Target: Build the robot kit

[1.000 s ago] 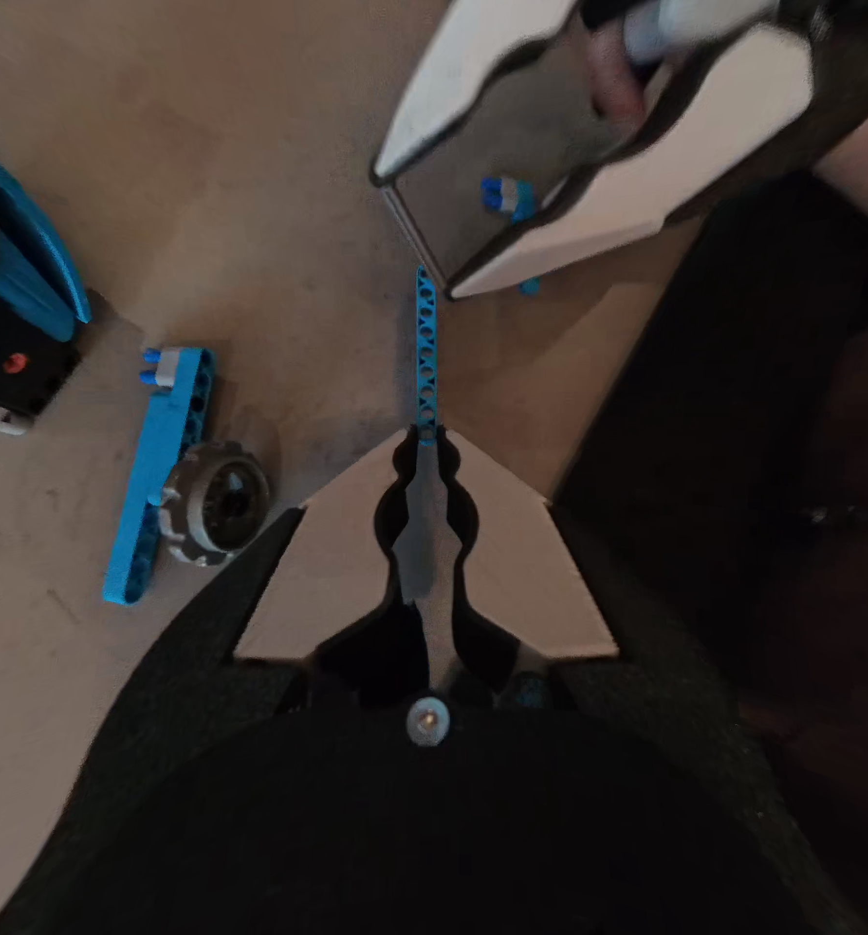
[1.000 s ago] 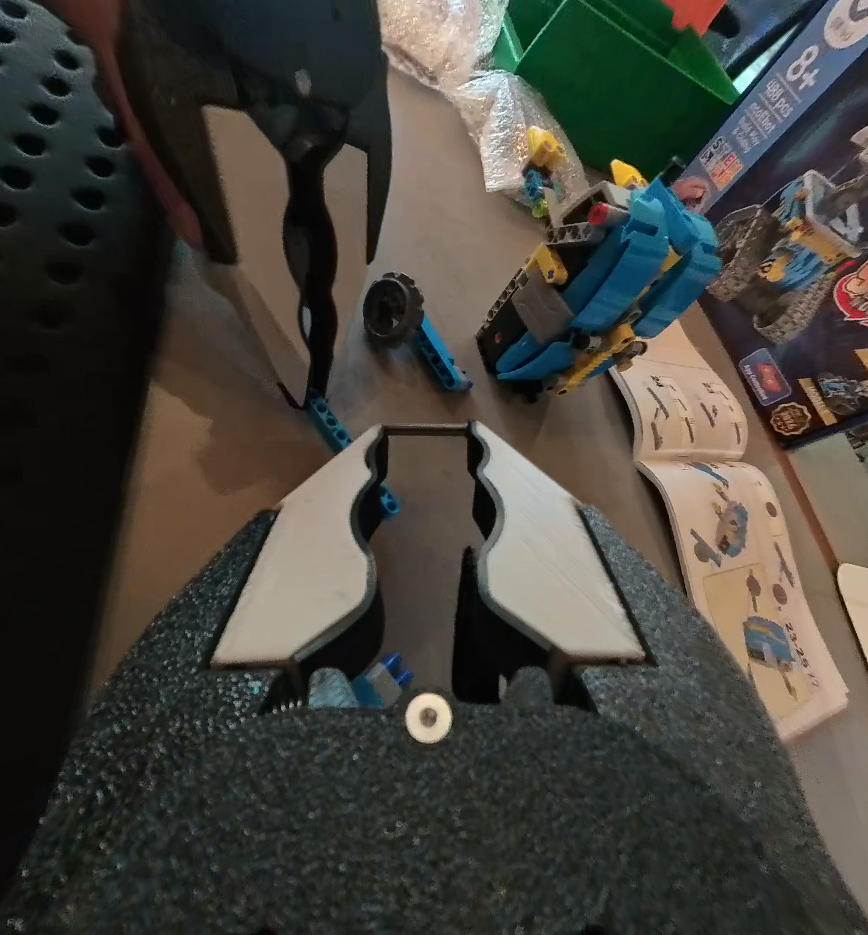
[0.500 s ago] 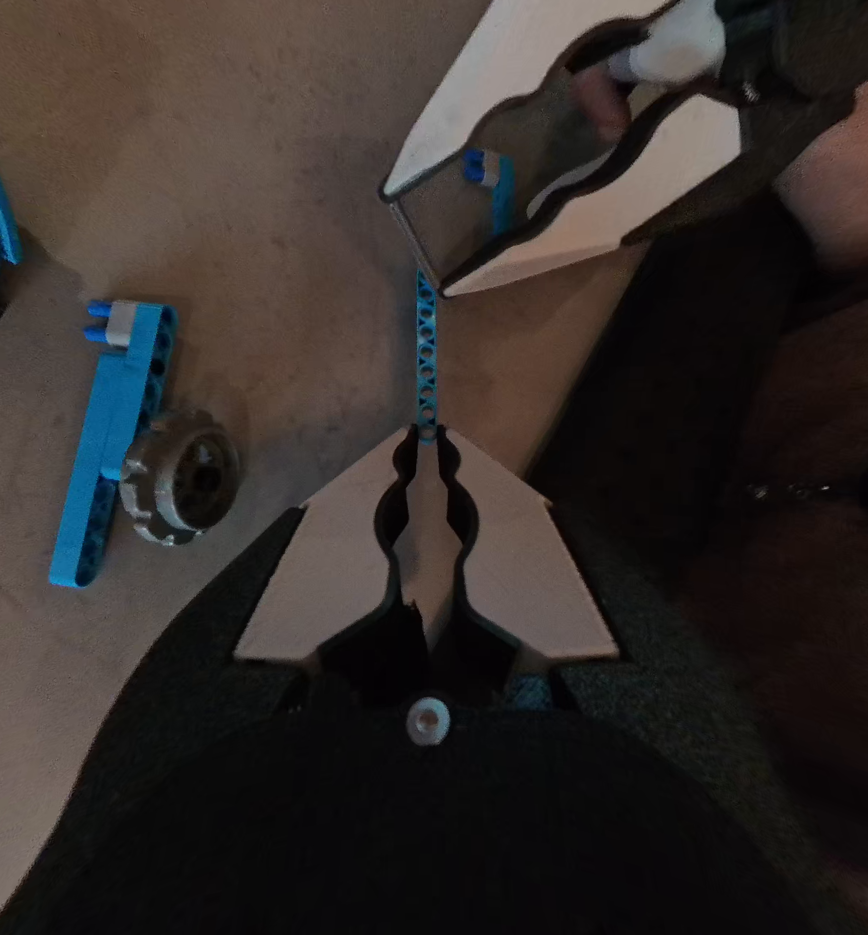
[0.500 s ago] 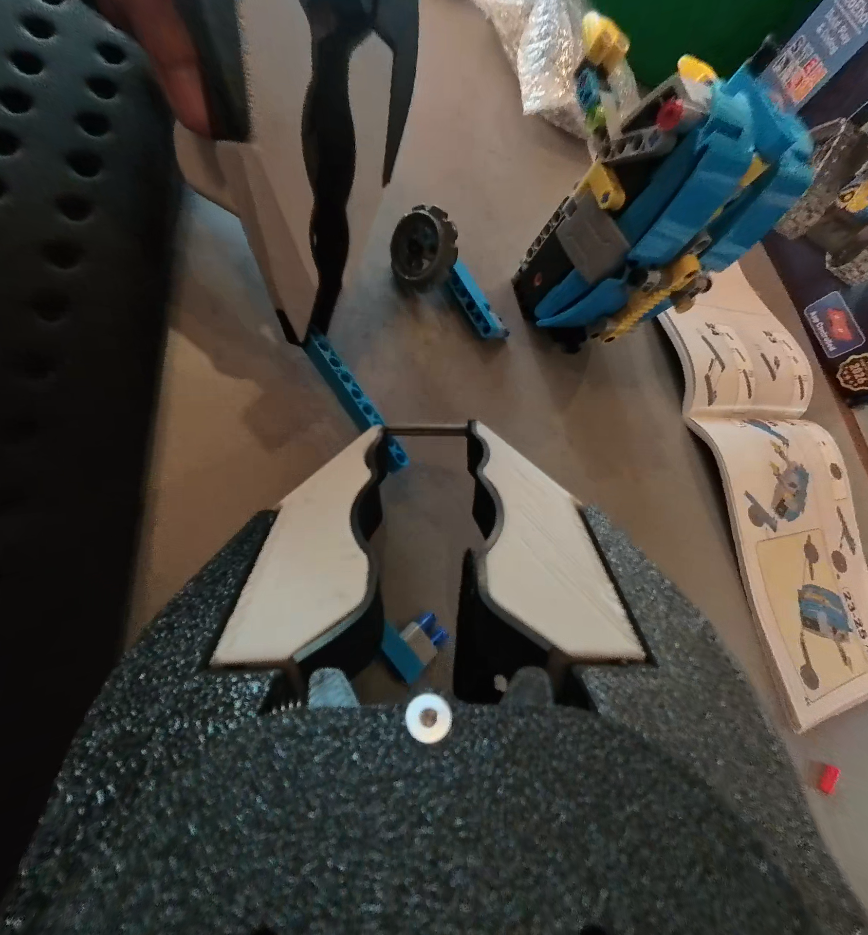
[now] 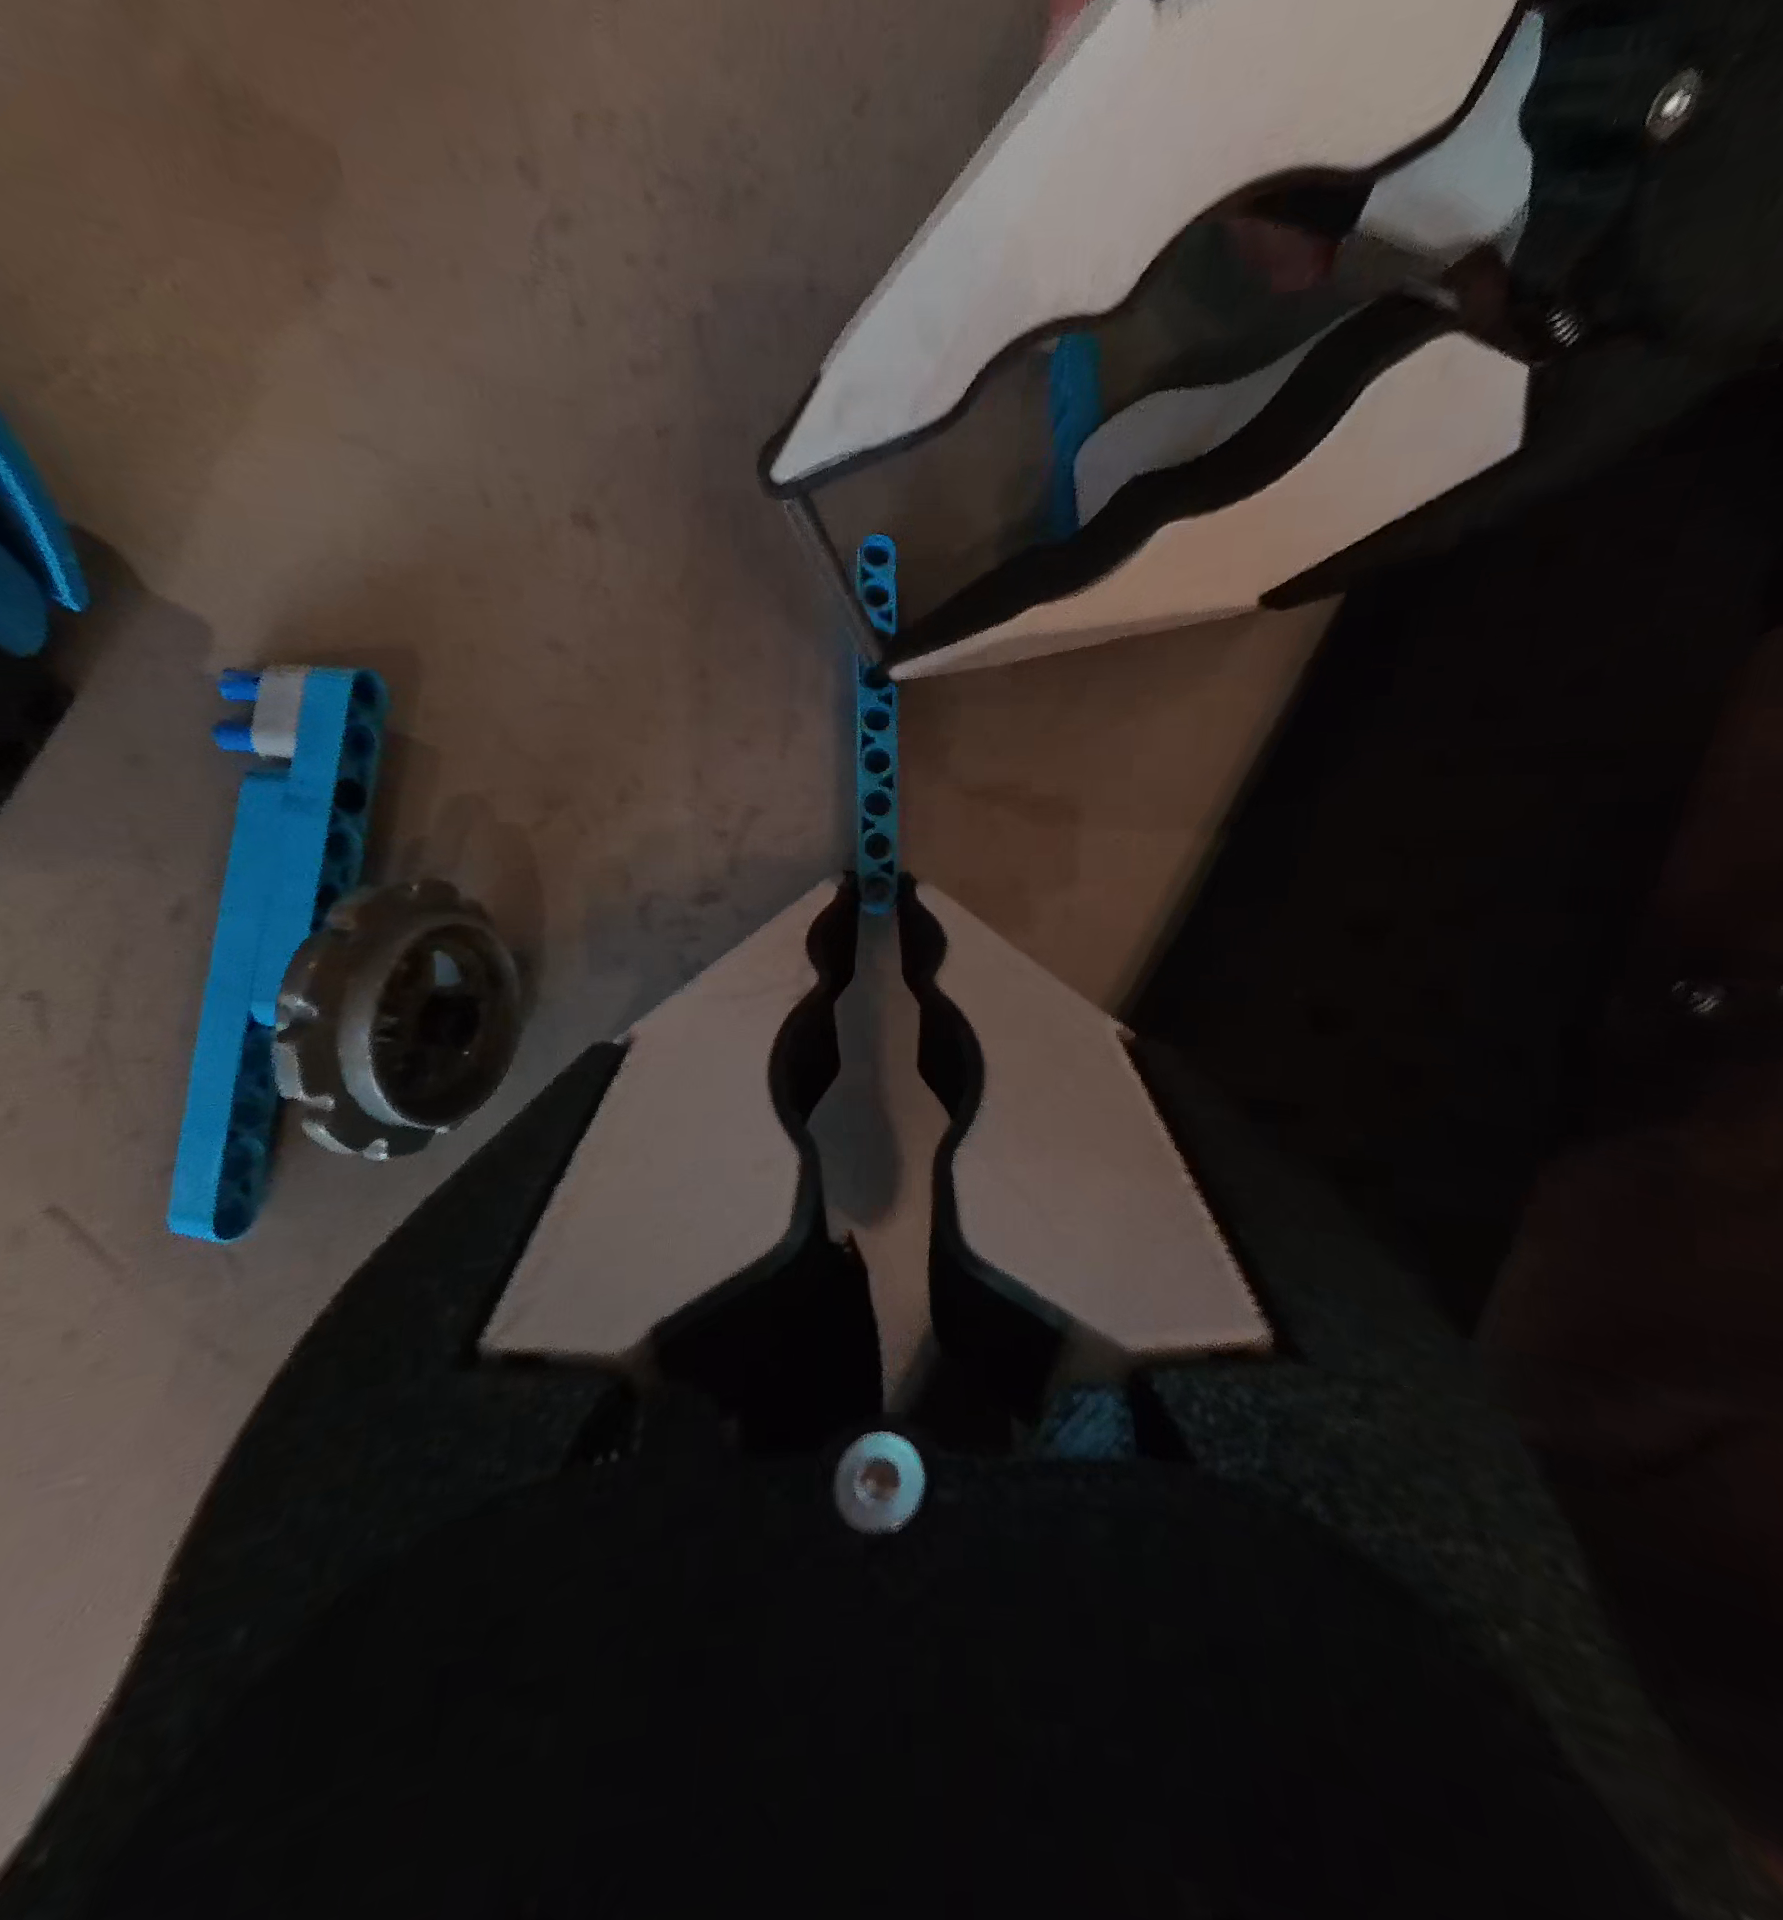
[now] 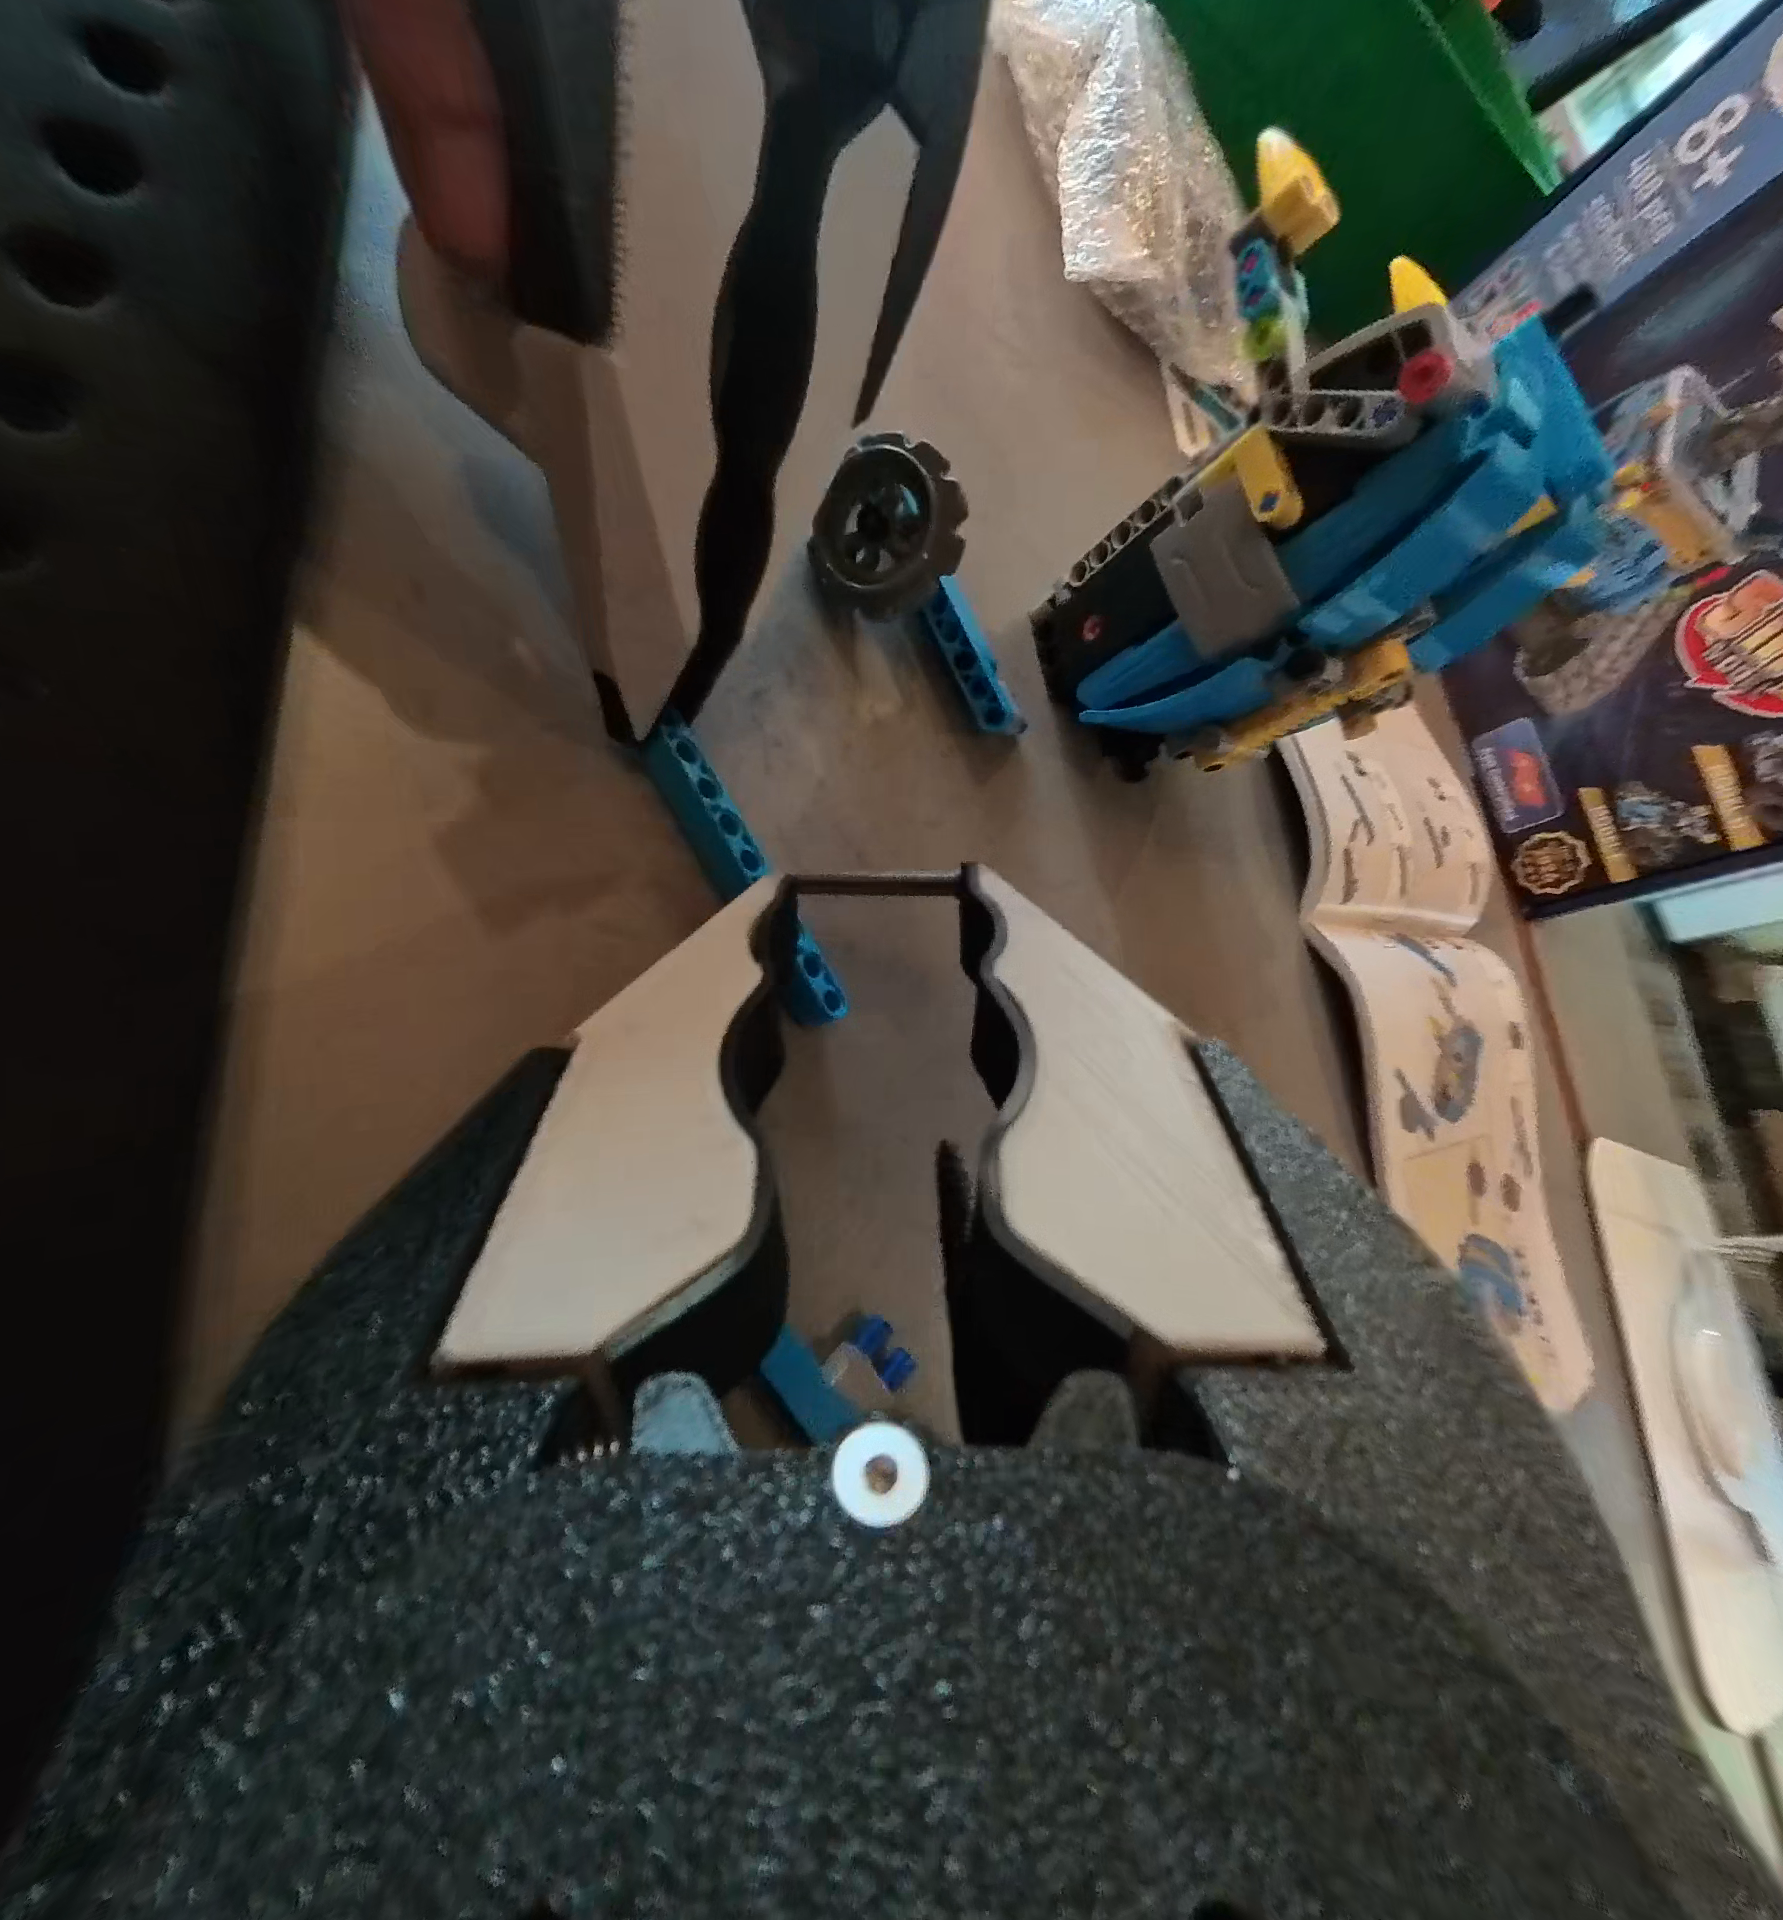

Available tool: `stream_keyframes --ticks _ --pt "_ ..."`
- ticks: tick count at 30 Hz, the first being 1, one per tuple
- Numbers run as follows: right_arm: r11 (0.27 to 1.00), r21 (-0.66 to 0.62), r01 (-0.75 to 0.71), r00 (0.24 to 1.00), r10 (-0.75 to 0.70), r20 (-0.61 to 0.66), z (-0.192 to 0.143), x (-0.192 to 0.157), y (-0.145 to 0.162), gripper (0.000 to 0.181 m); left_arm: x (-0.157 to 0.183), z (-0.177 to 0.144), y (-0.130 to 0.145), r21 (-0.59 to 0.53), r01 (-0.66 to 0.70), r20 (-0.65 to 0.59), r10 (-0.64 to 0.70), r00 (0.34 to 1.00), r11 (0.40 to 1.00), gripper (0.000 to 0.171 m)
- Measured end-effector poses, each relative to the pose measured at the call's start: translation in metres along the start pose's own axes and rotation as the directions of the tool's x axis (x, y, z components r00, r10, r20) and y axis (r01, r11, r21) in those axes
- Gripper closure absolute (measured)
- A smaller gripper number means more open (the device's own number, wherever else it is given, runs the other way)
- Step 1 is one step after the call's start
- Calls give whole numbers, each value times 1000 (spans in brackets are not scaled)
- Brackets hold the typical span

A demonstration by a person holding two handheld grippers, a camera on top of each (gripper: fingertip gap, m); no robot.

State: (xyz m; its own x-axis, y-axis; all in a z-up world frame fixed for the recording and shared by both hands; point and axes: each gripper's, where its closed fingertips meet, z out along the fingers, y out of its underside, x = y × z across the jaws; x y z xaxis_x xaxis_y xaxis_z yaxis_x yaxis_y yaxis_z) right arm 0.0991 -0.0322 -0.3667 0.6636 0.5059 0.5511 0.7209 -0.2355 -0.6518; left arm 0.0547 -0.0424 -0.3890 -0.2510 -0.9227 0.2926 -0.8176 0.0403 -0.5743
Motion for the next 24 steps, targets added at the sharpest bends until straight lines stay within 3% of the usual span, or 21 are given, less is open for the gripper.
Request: stream_keyframes --ticks 6,10,17,22,24 --pt "994 -54 91 993 -95 -68 -1 0 0 150 -1 0 0 -14 -86 65 87 994 996 164" --pt "994 -21 108 989 -110 -104 -7 -5 -11 150 0 -7 -10 45 -35 75 31 997 998 144" --pt "995 33 92 980 -85 -179 -15 -9 -28 150 17 -25 -45 271 154 -150 -116 982 950 145" --pt "993 87 76 980 -58 -189 -20 -5 -37 150 18 -21 -49 263 307 -289 -229 930 915 151" --pt "992 101 76 981 -56 -187 -23 -6 -39 150 20 -21 -52 271 348 -337 -250 908 897 162"
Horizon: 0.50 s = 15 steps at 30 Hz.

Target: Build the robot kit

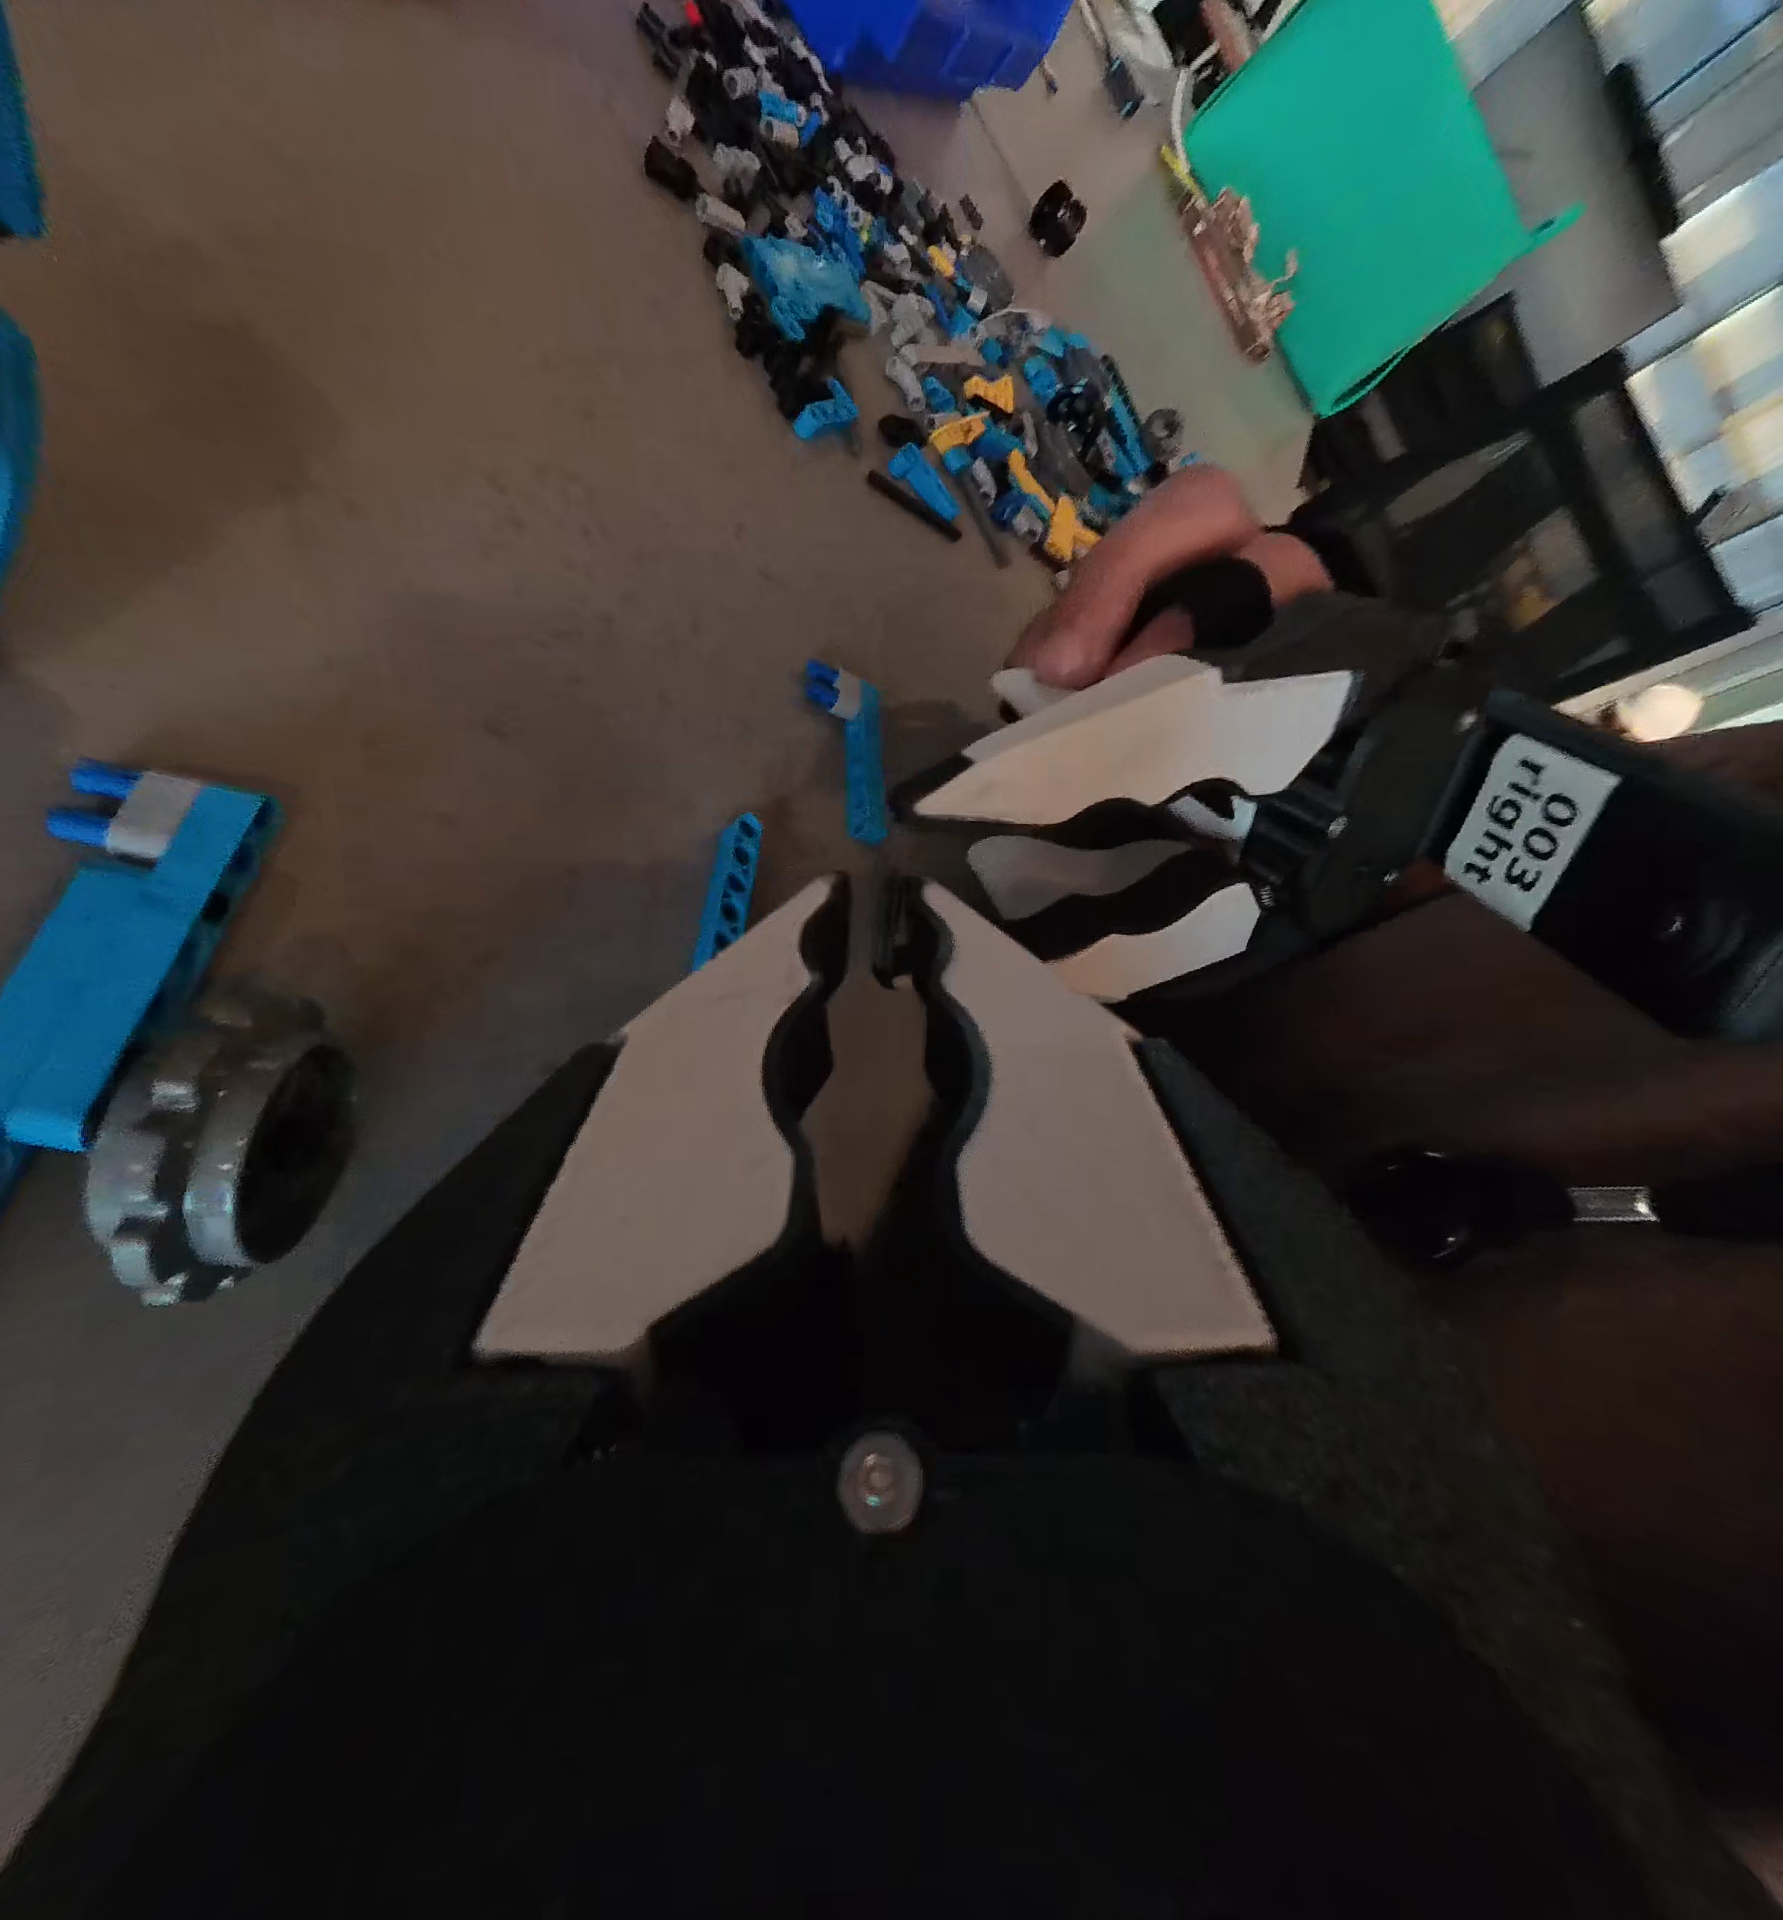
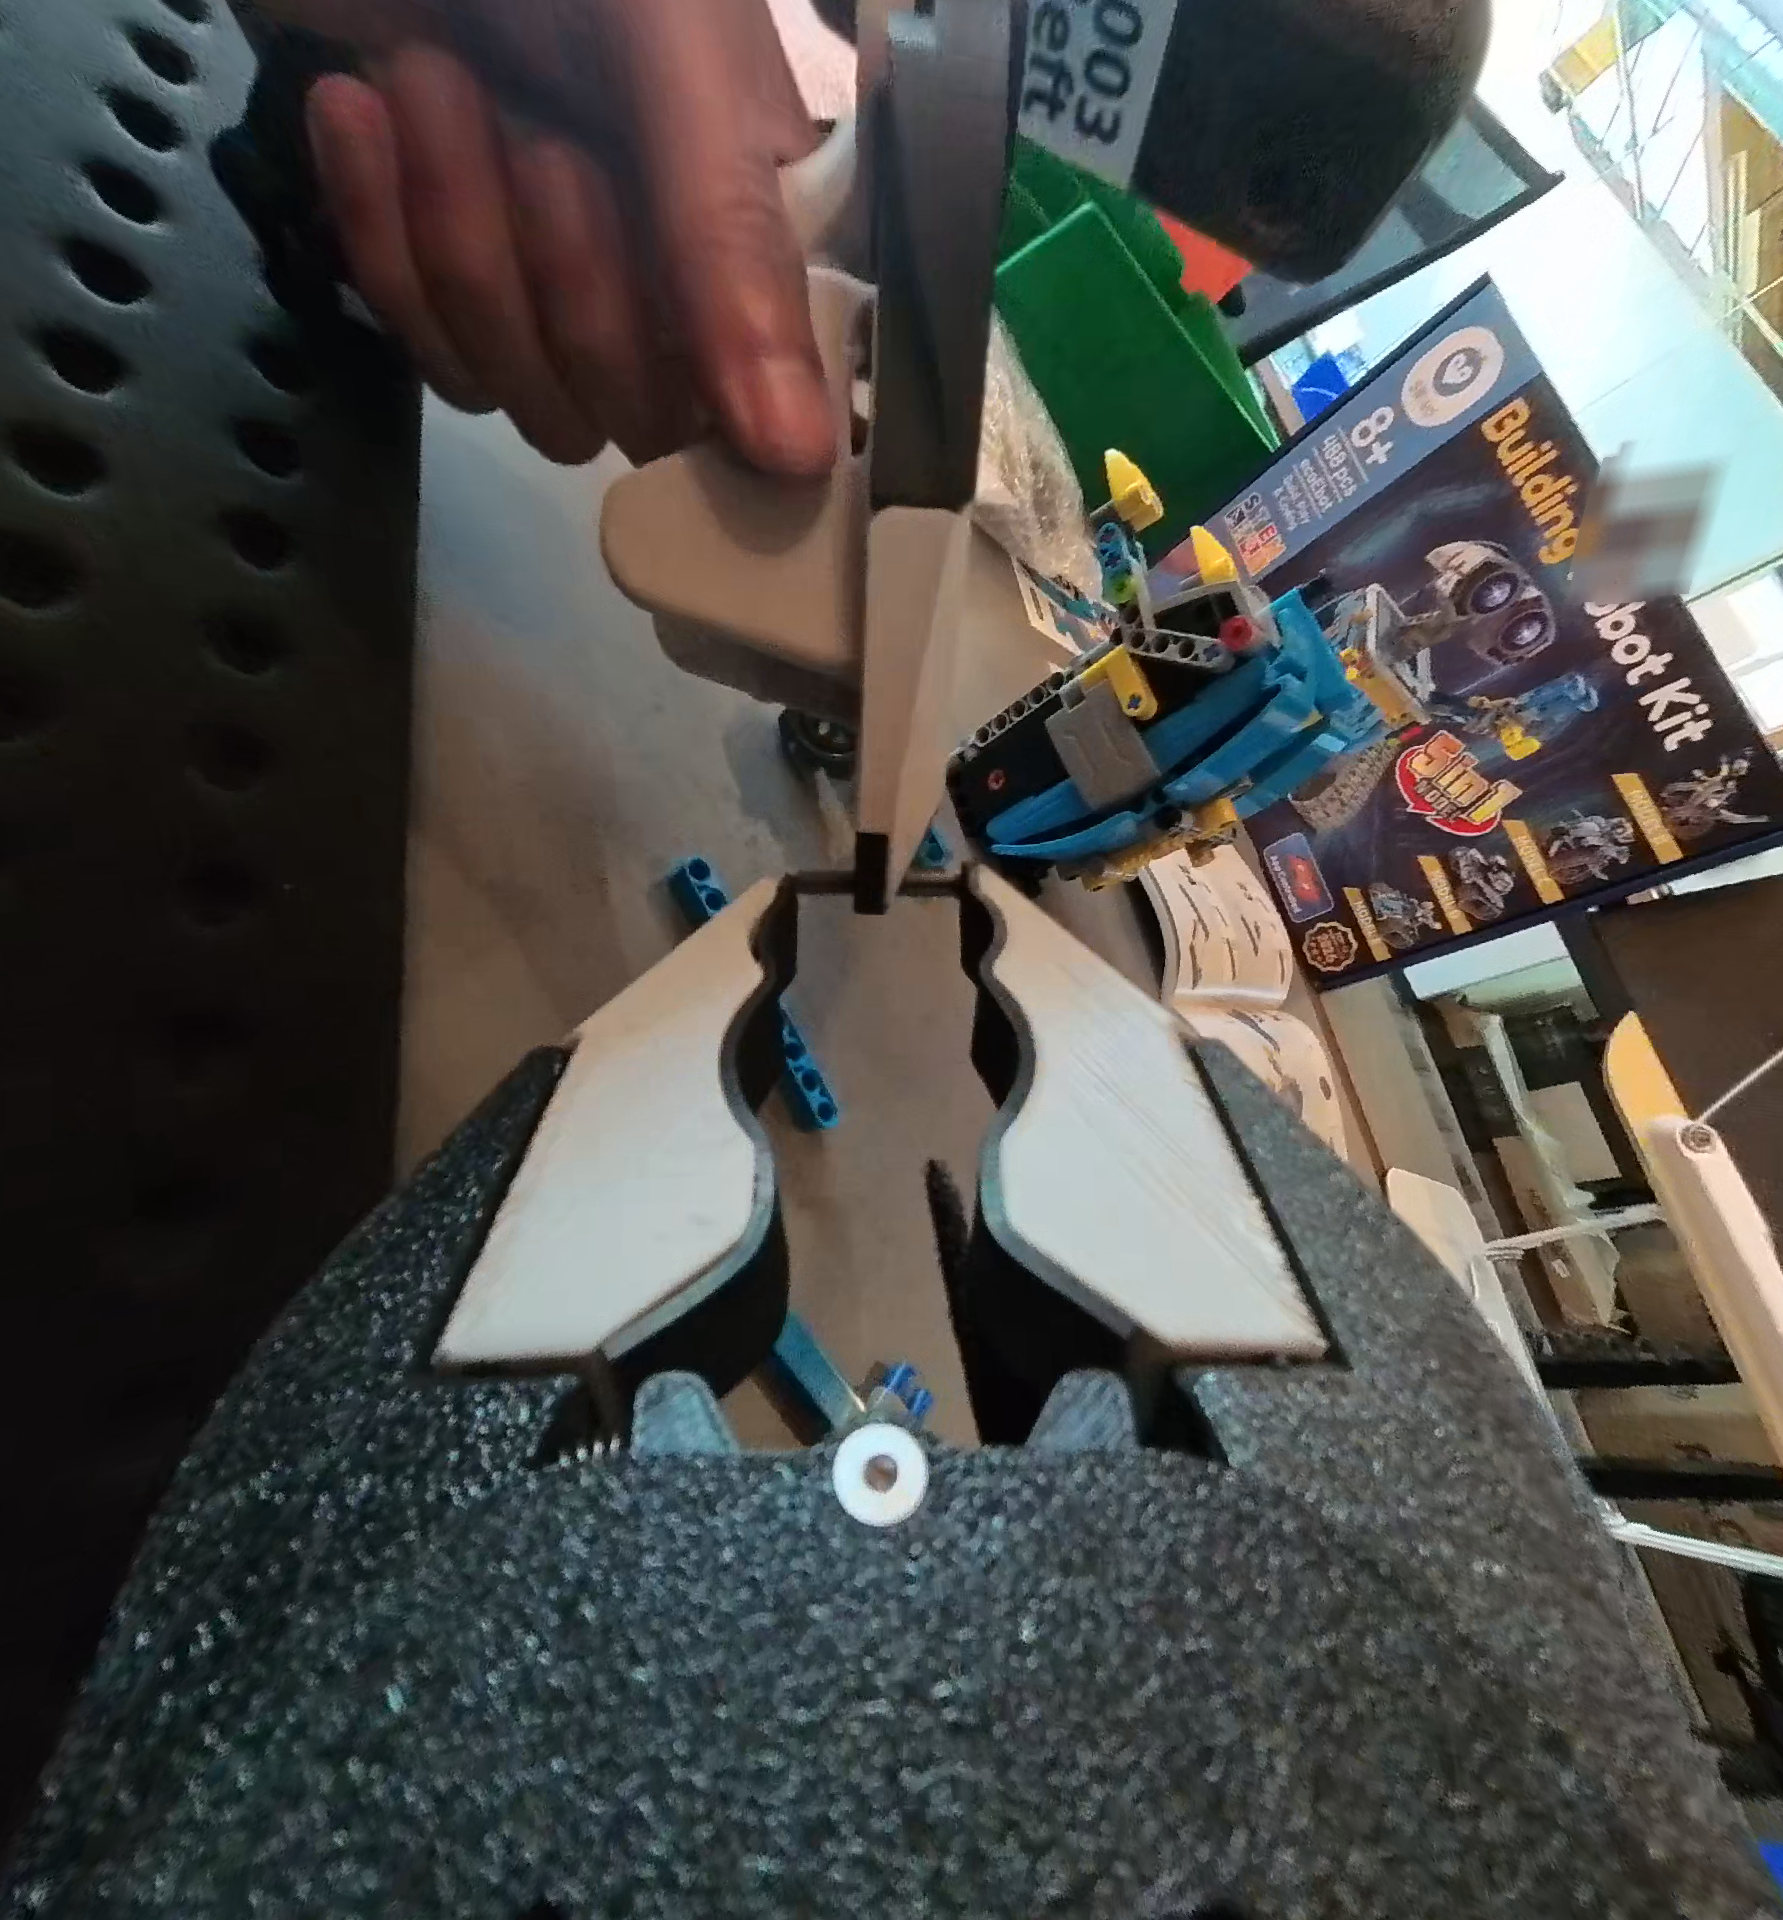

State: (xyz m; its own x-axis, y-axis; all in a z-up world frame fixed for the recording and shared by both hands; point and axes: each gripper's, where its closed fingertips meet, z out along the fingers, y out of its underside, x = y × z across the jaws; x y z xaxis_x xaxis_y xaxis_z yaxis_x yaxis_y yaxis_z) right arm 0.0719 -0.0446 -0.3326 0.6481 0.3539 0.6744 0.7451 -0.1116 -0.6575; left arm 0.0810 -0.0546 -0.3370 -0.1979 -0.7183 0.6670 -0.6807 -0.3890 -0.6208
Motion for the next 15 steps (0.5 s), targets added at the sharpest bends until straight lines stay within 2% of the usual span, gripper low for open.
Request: stream_keyframes --ticks 1,4,8,12,14,15 --pt "1000 0 9 1000 -9 -8 0 1 0 150 3 0 -1 9 7 -22 -7 1000 1000 167" --pt "1000 9 18 1000 -18 -15 -2 2 -2 150 6 -1 -2 12 -15 -23 15 1000 1000 168" --pt "998 26 -60 998 60 18 -3 3 -2 146 4 -2 -2 9 -51 11 51 999 999 168" --pt "974 38 -223 974 222 31 -16 25 7 136 -3 -5 -6 42 14 40 -15 999 999 168" --pt "931 -29 -363 919 363 154 -29 25 28 144 -8 -4 -5 46 59 68 -62 996 997 168" --pt "899 -100 -425 872 437 222 -36 20 43 142 -10 -1 -4 49 80 84 -84 993 996 168"
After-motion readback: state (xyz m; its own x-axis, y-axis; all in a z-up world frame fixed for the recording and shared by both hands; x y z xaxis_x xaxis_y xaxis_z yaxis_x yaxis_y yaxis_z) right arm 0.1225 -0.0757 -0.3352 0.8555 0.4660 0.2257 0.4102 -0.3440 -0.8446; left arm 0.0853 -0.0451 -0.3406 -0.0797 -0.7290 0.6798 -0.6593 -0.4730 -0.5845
